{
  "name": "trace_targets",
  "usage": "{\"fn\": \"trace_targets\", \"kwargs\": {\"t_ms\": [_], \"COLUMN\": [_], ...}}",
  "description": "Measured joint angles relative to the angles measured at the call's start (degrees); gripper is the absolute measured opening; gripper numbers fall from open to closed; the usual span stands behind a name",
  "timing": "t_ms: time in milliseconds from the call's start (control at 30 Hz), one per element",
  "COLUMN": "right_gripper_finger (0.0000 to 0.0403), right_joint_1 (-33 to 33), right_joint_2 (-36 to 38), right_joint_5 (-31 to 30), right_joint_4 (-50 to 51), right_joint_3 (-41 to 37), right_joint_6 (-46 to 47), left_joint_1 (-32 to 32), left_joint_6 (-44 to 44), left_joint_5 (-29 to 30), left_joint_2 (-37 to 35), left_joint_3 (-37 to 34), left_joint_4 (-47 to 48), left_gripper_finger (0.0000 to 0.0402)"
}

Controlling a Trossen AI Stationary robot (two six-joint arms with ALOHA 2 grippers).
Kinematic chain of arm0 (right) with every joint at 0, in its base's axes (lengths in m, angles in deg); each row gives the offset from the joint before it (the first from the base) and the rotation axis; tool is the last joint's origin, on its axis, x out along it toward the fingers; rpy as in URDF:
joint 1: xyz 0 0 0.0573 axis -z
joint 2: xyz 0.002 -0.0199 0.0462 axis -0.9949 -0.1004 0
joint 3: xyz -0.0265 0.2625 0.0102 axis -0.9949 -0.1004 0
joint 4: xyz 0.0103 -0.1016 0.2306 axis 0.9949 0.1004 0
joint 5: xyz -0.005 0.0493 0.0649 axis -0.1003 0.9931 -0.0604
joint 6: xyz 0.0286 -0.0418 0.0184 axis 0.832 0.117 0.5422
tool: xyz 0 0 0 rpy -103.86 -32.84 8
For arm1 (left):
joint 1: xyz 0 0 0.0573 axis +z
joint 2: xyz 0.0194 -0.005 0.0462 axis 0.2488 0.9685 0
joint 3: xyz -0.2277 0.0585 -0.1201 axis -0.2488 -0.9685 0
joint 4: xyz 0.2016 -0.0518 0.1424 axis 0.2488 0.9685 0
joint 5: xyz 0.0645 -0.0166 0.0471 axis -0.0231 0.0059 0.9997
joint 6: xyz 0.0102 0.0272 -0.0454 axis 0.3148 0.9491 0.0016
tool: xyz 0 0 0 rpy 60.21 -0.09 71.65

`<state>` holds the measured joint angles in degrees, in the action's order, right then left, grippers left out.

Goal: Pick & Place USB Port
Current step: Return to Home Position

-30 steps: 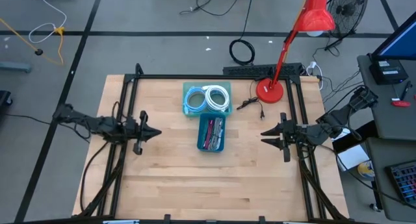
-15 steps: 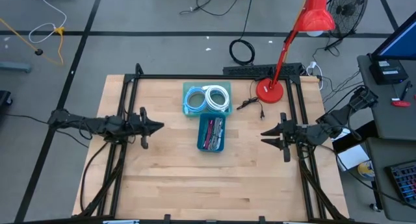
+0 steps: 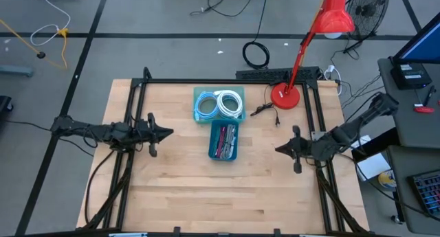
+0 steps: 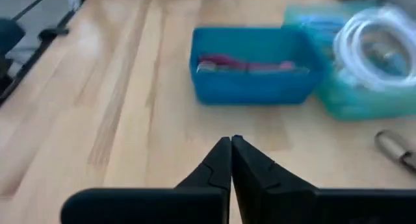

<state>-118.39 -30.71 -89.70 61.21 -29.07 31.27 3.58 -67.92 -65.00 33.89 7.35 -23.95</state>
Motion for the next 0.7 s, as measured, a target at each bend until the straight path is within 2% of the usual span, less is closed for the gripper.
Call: {"fn": "trace_targets", "kwargs": {"t_ms": [233, 500, 700], "right_gripper_finger": [0.0001, 0.0, 0.0], "right_joint_1": [0.1, 0.1, 2.2], "right_joint_2": [13.1, 32.4, 32.7], "right_joint_5": [8.8, 8.8, 11.9], "right_joint_4": [-5.4, -2.4, -1.0], "right_joint_3": [-10.8, -15.4, -15.3], "right_joint_6": [0.0, -5.1, -6.5], "left_joint_1": [0.0, 0.0, 0.0], "left_joint_6": [0.0, 0.0, 0.1], "left_joint_5": [0.0, 0.0, -0.1], "left_joint_2": [0.0, 0.0, -0.1], "left_joint_3": [0.0, 0.0, 0.0], "left_joint_4": [0.0, 0.0, 0.2], "left_gripper_finger": [0.0024, 0.0024, 0.0024]}}
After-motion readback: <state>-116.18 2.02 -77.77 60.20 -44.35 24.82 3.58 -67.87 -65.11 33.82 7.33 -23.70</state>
